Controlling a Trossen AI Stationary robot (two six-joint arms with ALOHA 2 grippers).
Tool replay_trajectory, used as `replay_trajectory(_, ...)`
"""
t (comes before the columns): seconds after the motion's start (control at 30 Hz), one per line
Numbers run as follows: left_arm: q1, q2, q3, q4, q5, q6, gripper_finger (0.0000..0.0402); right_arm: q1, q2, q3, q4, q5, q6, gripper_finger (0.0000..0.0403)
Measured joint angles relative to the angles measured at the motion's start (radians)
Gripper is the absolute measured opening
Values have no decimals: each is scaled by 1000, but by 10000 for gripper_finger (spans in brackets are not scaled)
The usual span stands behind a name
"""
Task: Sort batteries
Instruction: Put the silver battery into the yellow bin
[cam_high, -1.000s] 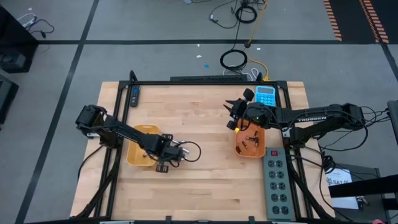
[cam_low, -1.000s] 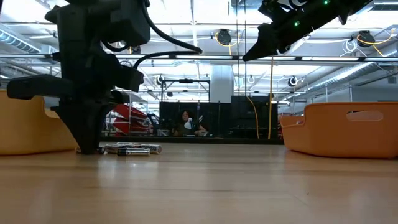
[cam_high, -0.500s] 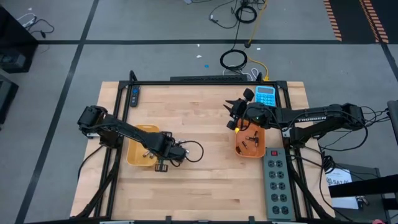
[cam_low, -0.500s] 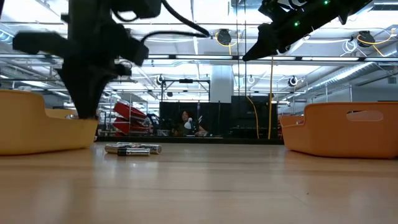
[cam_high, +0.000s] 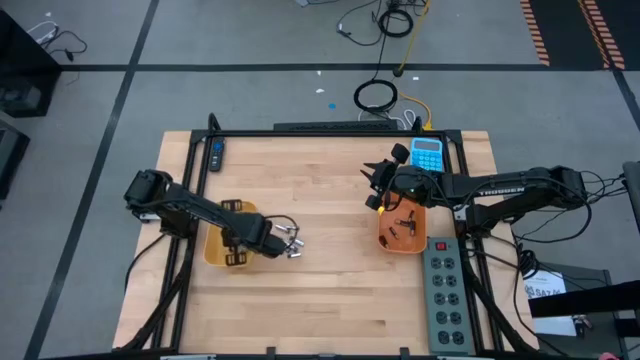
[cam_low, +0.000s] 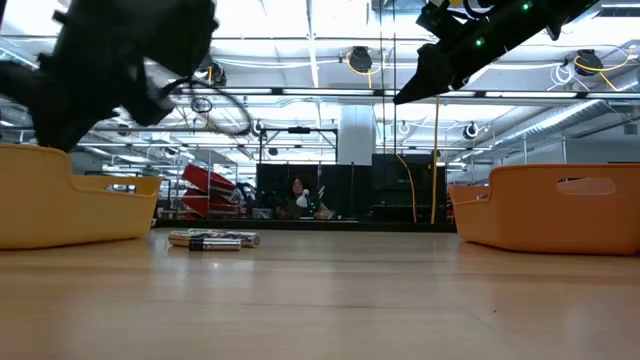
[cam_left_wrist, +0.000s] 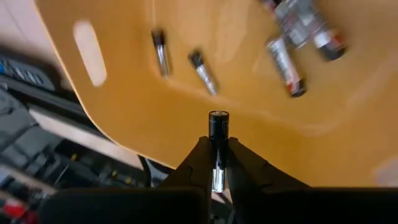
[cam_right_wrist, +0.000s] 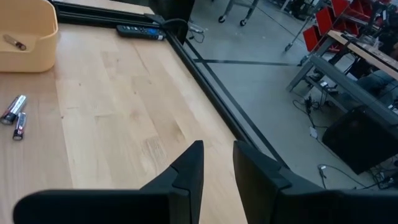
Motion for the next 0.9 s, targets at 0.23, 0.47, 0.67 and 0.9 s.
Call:
replay_trajectory(0.23, -40, -3, -46, -11, -23, -19, 122, 0, 0, 0, -1, 0, 1, 80)
replay_trajectory(0.47, -47, -76, -6, 12, -121, -65, 164, 0, 0, 0, -2, 0, -1, 80)
replay_trajectory(0.67, -36, -119, 22, 292, -163, -8, 165, 0, 0, 0, 19, -30, 14, 80)
replay_trajectory(0.9, -35, -69, 22, 695, -197, 199, 165, 18, 0, 0, -26, -52, 42, 80)
